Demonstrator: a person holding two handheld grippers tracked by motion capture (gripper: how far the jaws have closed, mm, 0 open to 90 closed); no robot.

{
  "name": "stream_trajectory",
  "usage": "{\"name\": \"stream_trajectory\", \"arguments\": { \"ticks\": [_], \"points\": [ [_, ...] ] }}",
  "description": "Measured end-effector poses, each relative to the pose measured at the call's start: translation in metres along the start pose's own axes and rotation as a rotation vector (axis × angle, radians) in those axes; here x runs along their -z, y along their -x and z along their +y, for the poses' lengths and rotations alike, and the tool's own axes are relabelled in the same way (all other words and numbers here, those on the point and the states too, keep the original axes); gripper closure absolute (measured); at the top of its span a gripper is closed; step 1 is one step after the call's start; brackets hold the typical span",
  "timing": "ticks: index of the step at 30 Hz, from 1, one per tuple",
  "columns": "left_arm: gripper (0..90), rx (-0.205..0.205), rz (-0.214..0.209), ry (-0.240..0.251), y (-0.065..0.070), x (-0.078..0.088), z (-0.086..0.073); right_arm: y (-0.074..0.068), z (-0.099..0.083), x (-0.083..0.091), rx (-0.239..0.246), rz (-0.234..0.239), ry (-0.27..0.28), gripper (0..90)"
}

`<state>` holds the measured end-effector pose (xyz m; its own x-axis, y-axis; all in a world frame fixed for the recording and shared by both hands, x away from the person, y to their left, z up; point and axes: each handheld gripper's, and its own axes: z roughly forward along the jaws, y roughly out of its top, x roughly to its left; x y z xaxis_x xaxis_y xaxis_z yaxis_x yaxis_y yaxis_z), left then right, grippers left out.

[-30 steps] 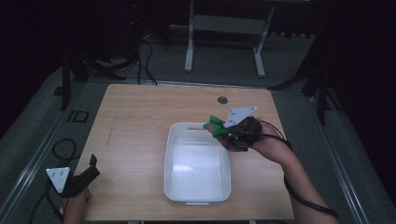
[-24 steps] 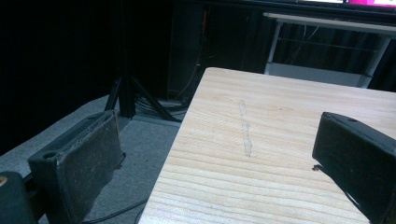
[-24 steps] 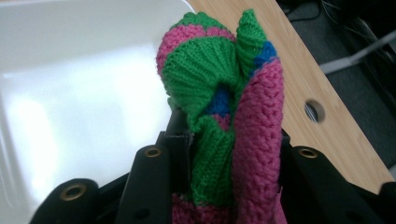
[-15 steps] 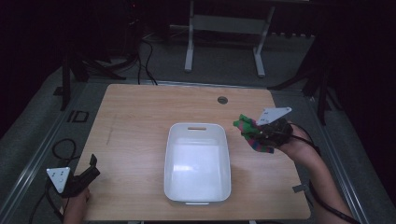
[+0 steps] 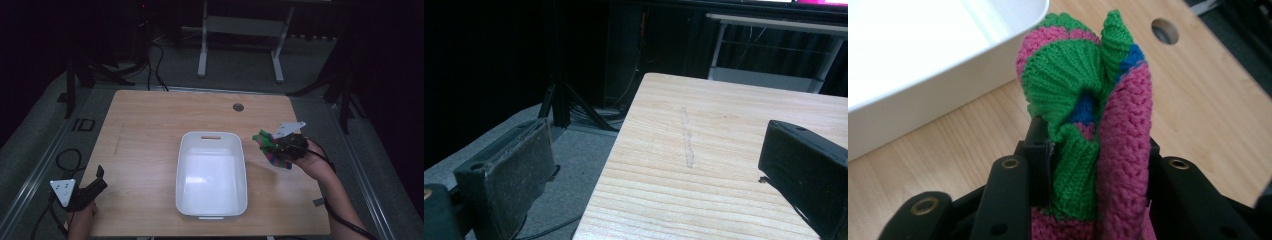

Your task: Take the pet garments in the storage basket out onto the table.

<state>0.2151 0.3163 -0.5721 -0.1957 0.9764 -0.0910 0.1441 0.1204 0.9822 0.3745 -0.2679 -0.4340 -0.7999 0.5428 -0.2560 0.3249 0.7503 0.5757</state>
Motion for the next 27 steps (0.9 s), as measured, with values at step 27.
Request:
{"name": "stream_trajectory", "arguments": {
  "ticks": [27],
  "points": [
    [1.8,-0.006,-0.007,-0.002,0.0,0.0,0.0,-0.008,-0.037,-0.101,-0.092,-0.041,-0.098,61.0]
  ]
}}
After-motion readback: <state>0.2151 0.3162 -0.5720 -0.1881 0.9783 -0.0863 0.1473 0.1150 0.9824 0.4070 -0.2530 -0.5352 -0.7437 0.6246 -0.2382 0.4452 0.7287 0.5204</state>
